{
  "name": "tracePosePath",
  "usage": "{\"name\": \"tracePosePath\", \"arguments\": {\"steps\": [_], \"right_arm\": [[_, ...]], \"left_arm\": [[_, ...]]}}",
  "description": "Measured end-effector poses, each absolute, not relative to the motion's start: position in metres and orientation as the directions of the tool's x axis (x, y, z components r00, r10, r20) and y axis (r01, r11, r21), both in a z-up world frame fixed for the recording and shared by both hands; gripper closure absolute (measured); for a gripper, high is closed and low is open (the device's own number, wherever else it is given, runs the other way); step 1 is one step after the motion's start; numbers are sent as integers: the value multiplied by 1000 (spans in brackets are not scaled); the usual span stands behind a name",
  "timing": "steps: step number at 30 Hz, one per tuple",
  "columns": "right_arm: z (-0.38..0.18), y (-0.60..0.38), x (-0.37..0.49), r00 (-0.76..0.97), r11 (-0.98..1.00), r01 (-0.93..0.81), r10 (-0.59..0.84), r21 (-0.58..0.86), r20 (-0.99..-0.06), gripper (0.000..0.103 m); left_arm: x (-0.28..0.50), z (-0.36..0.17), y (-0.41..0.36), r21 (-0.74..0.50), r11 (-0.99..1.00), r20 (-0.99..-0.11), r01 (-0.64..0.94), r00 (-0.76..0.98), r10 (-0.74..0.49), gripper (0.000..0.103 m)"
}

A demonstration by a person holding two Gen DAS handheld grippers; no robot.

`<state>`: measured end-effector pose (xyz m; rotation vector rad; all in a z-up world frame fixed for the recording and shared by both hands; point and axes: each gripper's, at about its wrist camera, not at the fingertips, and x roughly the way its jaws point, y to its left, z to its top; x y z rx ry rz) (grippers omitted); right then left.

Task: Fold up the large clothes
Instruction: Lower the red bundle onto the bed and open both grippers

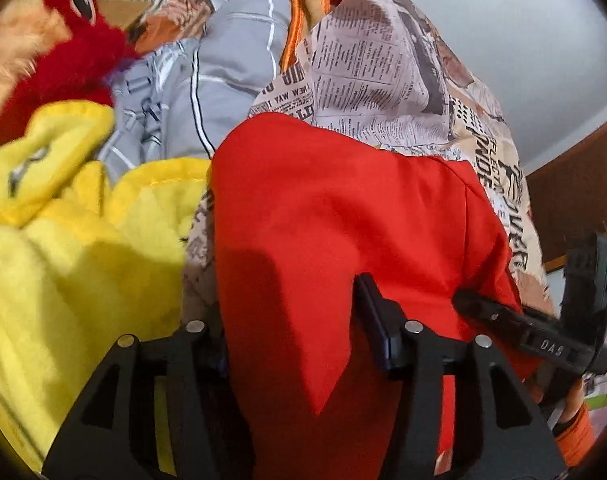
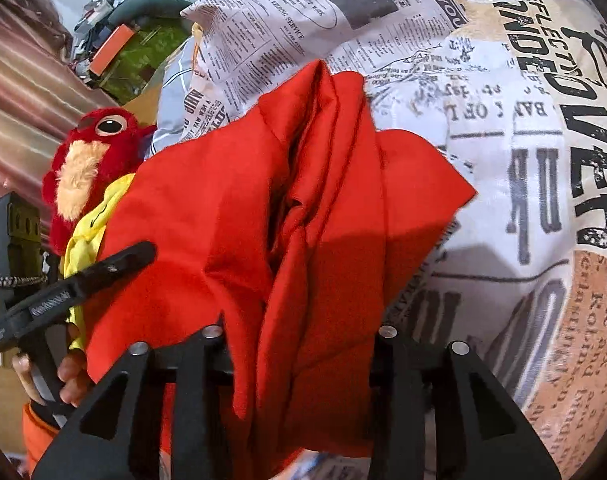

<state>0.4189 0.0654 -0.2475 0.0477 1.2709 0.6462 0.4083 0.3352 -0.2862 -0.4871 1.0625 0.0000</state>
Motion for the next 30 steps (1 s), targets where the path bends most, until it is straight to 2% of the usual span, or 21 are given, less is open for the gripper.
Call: {"name": "tracePosePath", "arguments": {"steps": [2,4,8,15,16,17,25,30], "right_arm": [[-243,57,415,165,839,-436,430,325,-888,43],[-242,47,409,197,853,-433,404,291,-893,37],[-232,41,398,228,858,-461,362,228,-904,36],[-220,33,370,323,852,-514,304,104,-896,35],[-221,33,369,327,857,-508,288,90,-900,30],[-221,31,368,328,864,-497,277,84,-903,25],[-189,8,341,343,872,-480,288,97,-894,26],[-127,-5,310,426,857,-498,378,136,-822,26]], "left_arm": [[397,-273,320,-283,937,-855,-206,497,-149,42],[389,-268,310,-212,961,-857,-175,507,-96,36],[364,-258,289,-126,982,-848,-140,530,-34,29],[337,-265,267,-94,977,-844,-193,536,25,28],[334,-267,266,-95,973,-844,-211,535,33,27],[330,-268,265,-96,971,-843,-221,537,39,27],[307,-251,258,-142,954,-862,-265,506,13,26],[273,-193,250,-150,953,-804,-264,594,39,26]]}}
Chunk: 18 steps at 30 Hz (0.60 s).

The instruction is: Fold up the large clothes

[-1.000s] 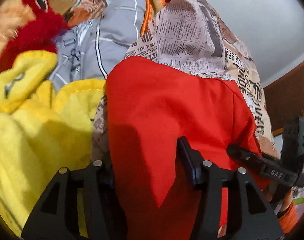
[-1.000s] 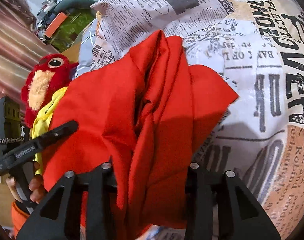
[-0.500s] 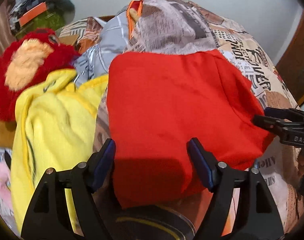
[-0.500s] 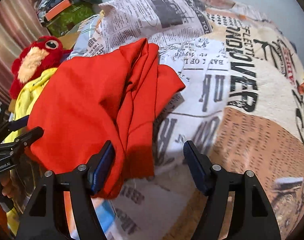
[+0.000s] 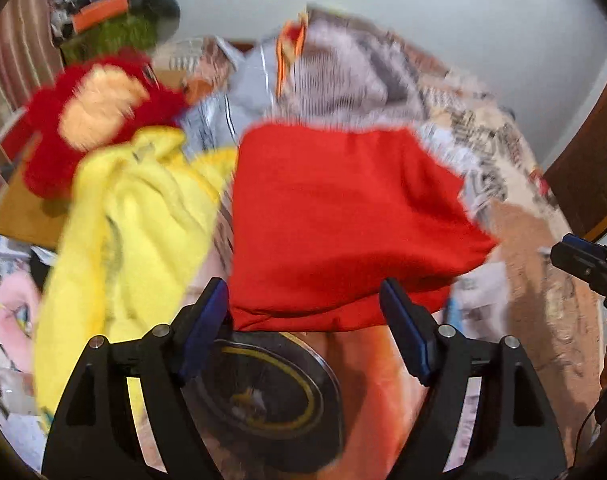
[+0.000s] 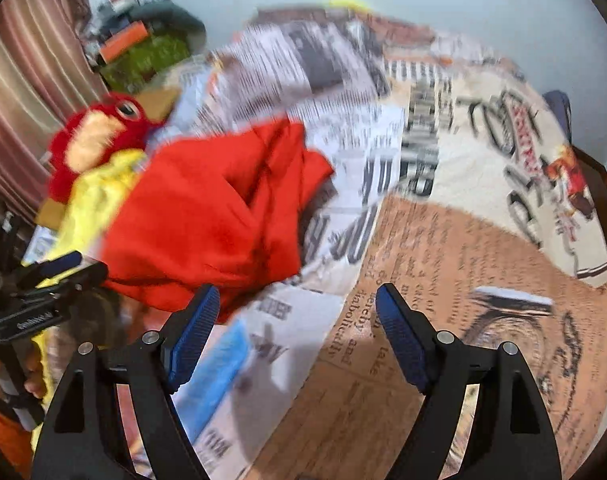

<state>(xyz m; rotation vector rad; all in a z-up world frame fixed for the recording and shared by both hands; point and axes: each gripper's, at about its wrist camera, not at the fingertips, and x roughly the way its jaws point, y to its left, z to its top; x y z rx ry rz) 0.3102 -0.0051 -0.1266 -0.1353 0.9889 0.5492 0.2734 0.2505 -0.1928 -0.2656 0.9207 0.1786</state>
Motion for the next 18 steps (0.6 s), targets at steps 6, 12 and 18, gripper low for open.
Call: {"name": "tracePosePath", "arguments": {"steps": [6,12,18], "right_arm": [[-40,-19,255,532,813,-557,505,168,-680,26],[38,-32,187,665,785,-607,585,120,-464,26],[87,-45,109,751,778,-626,618,45,-233,25]], "left_arm": [[216,-87,231,-160,961,-644,-225,762,71,26],[142,6,196,-130,976,-421,-174,901,104,26],[71,50,162,-113,982,-236,-151,964,121,26]]}}
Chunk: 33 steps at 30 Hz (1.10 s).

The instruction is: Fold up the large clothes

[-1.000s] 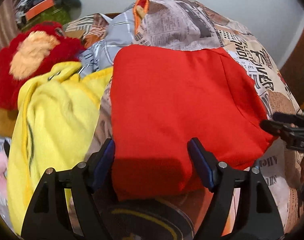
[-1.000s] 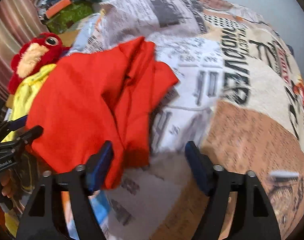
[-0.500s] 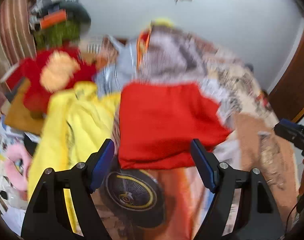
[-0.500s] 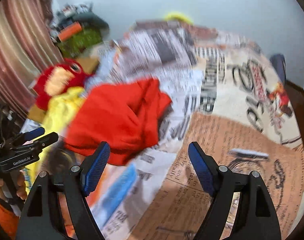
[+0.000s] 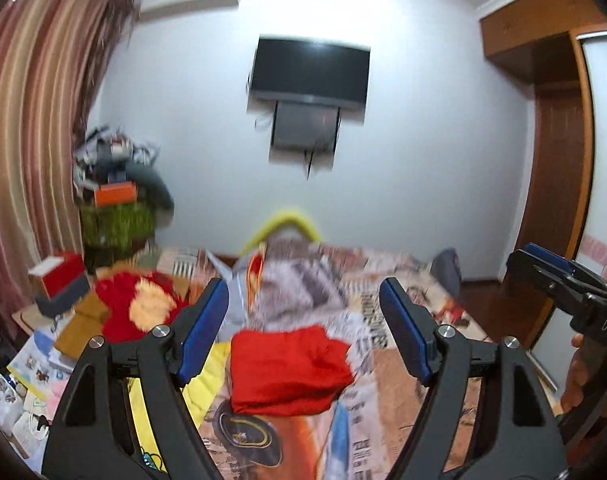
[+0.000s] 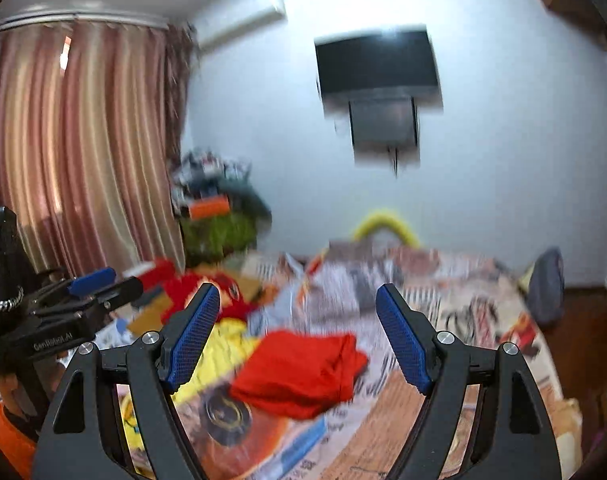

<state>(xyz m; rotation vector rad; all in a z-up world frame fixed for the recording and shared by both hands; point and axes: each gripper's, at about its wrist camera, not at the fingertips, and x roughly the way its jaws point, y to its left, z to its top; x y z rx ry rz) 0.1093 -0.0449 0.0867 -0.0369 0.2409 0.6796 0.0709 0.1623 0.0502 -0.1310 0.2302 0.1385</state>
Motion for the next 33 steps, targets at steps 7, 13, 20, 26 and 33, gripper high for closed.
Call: {"name": "tracePosePath", "arguments": {"steps": [7,13,20,26,33], "right_arm": [[87,-50,71,780,791,-611,607,25,-152,25],[74,-47,71,801,819,-573,566,27,-194,18],[70,-53,67,834,854,-520,514,28,-203,0],[67,-60,69,834,861,-505,506,67,-221,0],[61,-64,65,837,868,-493,493,62,-238,0]], "left_arm": [[13,60,126,-63,978,-100,-200,976,193,26],[-4,52,116,-58,967,-104,-250,964,243,10],[-6,43,115,-77,956,-131,-283,953,272,1],[1,37,109,-53,956,-148,-289,949,278,1],[7,30,104,-36,956,-172,-291,944,281,1]]}}
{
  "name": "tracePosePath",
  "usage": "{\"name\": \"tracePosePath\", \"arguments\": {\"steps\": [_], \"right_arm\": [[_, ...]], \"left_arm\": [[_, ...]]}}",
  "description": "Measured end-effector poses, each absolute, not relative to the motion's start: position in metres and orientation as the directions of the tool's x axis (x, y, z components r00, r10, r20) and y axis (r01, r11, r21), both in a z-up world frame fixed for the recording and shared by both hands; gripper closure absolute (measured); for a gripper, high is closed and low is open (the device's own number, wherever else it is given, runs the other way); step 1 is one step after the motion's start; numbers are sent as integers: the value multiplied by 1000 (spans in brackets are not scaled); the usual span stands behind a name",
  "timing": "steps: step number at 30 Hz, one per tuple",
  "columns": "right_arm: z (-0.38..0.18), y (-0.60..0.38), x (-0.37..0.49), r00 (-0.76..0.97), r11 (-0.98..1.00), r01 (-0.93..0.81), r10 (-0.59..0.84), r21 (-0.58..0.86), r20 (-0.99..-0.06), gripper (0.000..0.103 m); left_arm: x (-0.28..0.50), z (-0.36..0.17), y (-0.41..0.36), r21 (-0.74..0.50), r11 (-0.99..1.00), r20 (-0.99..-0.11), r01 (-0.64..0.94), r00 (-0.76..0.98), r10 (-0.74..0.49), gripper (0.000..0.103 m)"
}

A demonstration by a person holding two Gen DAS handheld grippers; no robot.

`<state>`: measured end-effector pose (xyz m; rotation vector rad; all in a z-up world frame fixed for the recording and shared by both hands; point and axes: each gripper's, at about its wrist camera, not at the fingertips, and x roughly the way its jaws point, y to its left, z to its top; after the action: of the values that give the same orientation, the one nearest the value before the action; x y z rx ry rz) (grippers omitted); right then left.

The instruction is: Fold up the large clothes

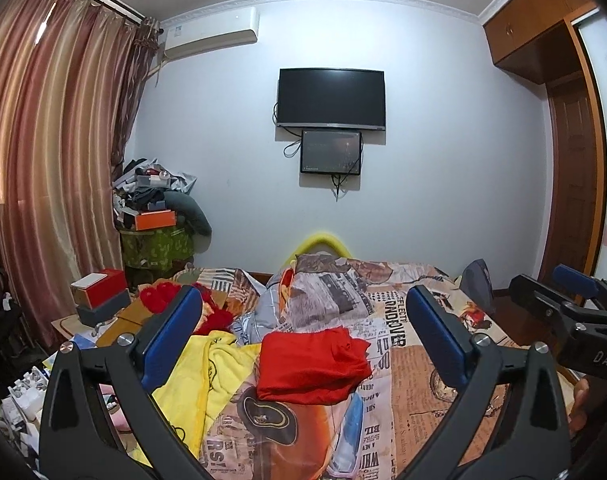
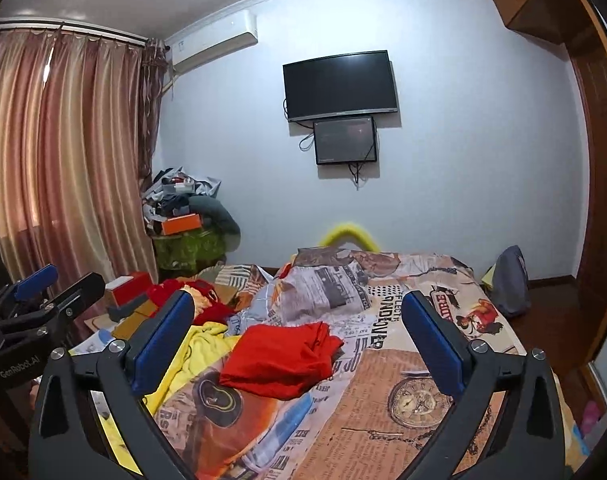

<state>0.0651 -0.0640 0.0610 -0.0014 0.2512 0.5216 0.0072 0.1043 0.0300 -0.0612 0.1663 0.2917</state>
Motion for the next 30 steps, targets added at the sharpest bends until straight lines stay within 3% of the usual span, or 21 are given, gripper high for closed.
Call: {"name": "tracePosePath", "arguments": {"steps": [30], "right_arm": [[58,-78,71,826,870,-483,490,100,-279,0]], "left_arm": [[21,21,105,-40,957,-219,-286,937,271,0]]}}
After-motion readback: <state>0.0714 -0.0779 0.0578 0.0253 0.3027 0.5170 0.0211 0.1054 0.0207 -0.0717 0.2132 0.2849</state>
